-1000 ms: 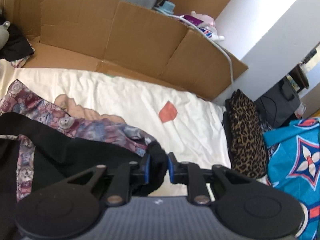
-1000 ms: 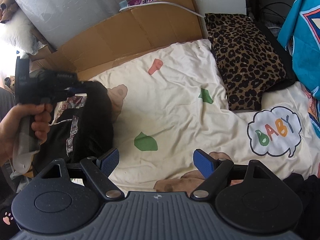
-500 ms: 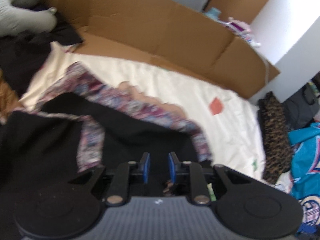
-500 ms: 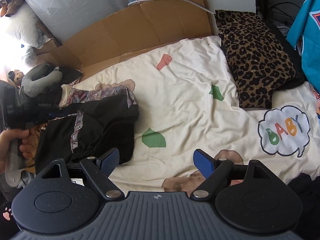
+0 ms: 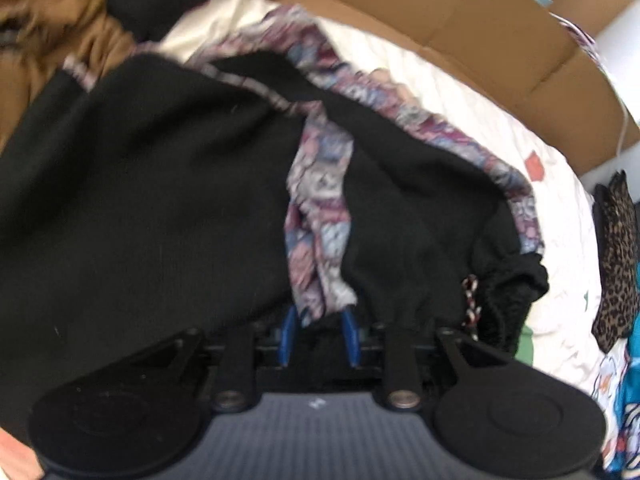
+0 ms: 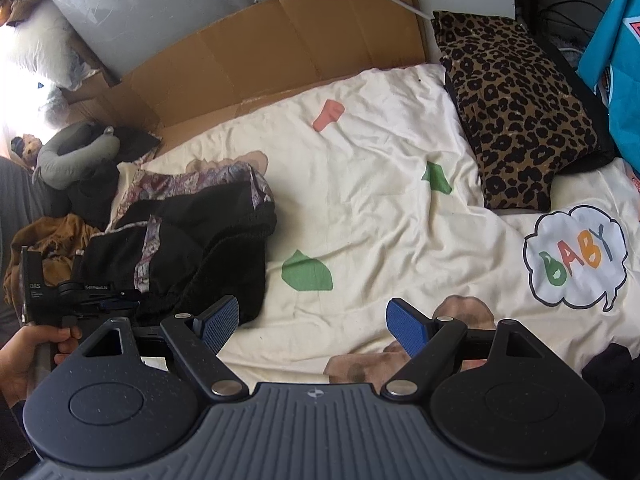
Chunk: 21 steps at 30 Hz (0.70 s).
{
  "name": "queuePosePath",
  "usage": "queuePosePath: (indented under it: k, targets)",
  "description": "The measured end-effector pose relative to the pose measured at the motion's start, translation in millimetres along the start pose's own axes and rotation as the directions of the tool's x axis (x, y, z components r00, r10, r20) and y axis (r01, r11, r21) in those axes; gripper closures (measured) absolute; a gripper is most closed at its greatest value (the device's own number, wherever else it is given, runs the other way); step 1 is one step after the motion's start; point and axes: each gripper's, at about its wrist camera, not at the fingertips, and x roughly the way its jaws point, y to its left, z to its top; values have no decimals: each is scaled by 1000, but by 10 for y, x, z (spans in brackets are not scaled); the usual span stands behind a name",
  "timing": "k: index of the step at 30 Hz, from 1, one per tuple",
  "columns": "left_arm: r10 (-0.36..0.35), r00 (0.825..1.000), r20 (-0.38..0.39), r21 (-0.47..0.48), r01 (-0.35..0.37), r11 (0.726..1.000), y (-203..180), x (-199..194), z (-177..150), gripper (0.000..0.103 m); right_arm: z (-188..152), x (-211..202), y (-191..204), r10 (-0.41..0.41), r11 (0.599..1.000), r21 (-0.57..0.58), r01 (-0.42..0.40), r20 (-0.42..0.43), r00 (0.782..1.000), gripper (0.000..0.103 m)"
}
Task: Fold clothes
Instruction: 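Lift the black pants with the left gripper and pull them onto the sheet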
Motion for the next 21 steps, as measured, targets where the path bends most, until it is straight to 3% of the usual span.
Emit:
queuePosePath:
  k: [4,9,12,17,19,20,21]
  targets:
    - [-69,998,-1,-126,68,990,125,77,-69,75,-22,21,-6,-15,1000,-5,15,-7,1000,18]
    - [-75,997,-10,-137,73,988,101,135,-111,75,-44,46,-5,-27,1000,-7,27,-14,1000,18]
    - [-53,998,-21,-129,50,990,107,174,-120,61,-57,72,16,-24,1000,-9,24,-23,999,18]
    - [-53,998,-32,-139,48,989,126,224,-198,60,-75,92,61,-21,1000,-18,20,-32,999,18]
    - [-57,998,-34,-141,51,989,120,230,-246,71,-78,85,59,-20,1000,-20,19,-31,999,18]
    - [-64,997,-34,-145,58,988,111,225,-263,82,-80,81,51,-18,1000,-19,18,-30,999,18]
    - [-71,997,-33,-149,66,987,102,219,-279,83,-85,78,41,-18,1000,-18,17,-31,999,18]
